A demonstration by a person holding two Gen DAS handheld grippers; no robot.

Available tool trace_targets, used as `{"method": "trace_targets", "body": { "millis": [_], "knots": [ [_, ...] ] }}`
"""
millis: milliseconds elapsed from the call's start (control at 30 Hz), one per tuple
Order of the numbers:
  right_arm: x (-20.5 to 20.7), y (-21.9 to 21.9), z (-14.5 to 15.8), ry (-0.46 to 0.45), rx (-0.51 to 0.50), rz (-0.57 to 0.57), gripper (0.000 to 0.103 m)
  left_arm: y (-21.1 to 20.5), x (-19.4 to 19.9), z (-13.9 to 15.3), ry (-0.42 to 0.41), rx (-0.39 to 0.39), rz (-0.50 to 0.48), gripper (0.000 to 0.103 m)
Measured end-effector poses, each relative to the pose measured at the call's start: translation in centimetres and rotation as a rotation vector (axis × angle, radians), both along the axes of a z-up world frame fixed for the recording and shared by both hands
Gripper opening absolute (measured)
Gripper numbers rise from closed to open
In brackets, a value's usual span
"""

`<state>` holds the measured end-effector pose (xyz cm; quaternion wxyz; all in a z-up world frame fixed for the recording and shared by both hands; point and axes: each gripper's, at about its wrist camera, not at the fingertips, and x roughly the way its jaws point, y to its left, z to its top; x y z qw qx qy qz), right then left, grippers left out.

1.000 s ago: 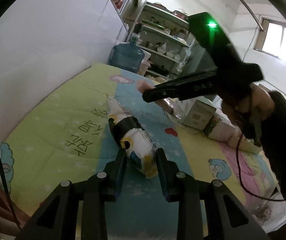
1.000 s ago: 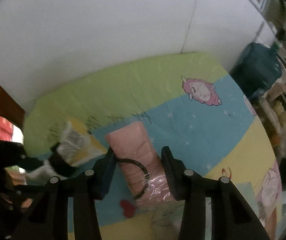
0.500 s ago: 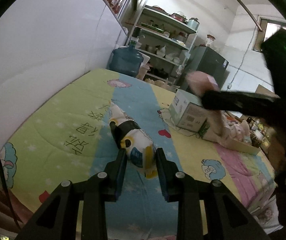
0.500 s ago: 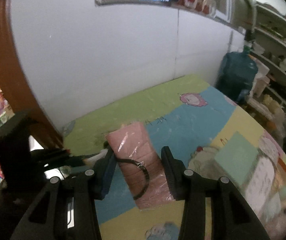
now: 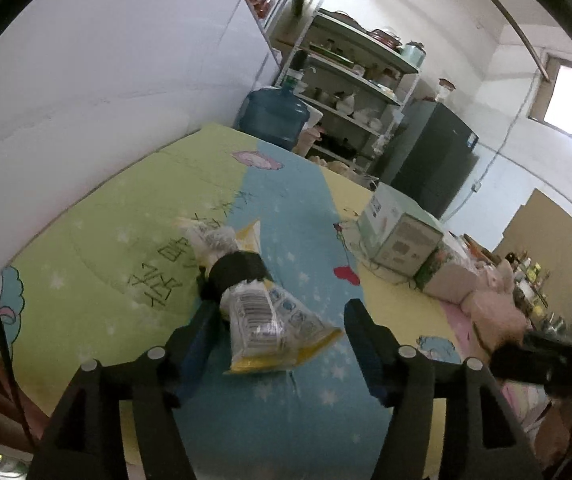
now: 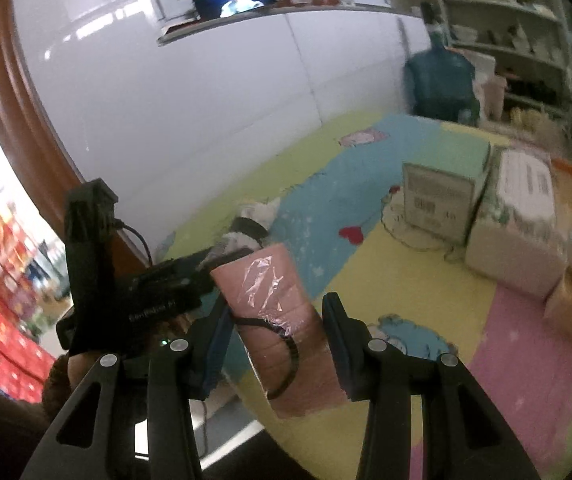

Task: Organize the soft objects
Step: 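Carry the snack packet and pink pouch in both grippers over the tray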

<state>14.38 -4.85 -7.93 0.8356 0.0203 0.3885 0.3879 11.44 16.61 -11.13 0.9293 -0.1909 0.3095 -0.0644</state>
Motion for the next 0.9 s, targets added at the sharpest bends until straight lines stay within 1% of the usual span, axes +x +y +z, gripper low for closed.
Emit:
{"method": "trace_targets", "body": {
  "millis": [100,167,200,233,267,300,333,500,600,733,900],
  "knots": [
    [-0.4,-0.6,0.1,-0.004,0.027,-0.005,0.046,-0.2,1.0,0.0,0.023,0.018,0.02,0.064],
    [-0.8,-1.1,0.2,-0.013,0.039,-0.006,0.046,-0.1,1.5,-0.3,0.038,0.016,0.037,0.062],
    [-0.9,-1.3,0.3,-0.016,0.046,-0.008,0.046,-0.1,1.7,-0.4,0.04,0.018,0.044,0.058],
    [-1.0,-1.5,0.2,-0.017,0.052,-0.011,0.046,-0.1,1.6,-0.5,0.037,0.024,0.047,0.058],
    [-1.0,-1.7,0.2,-0.018,0.057,-0.014,0.046,-0.2,1.6,-0.5,0.037,0.029,0.047,0.055],
    [-1.2,-2.0,0.2,-0.018,0.063,-0.018,0.046,-0.1,1.6,-0.5,0.038,0.035,0.051,0.047],
    [-1.2,-2.3,0.1,-0.013,0.069,-0.022,0.046,-0.2,1.6,-0.5,0.038,0.041,0.061,0.044],
    [-1.4,-3.9,-0.3,0.001,0.105,-0.045,0.046,-0.4,1.3,-0.5,0.035,0.041,0.069,0.04],
    [-1.4,-5.0,-0.2,-0.002,0.129,-0.066,0.046,-0.6,1.1,-0.2,0.026,0.043,0.066,0.04],
    [-1.6,-6.8,-0.1,-0.008,0.153,-0.1,0.046,-1.9,0.6,0.5,0.0,0.058,0.05,0.04],
    [-2.0,-9.8,0.5,-0.037,0.178,-0.167,0.046,-4.3,0.2,2.1,-0.043,0.073,0.014,0.04]
  ]
}}
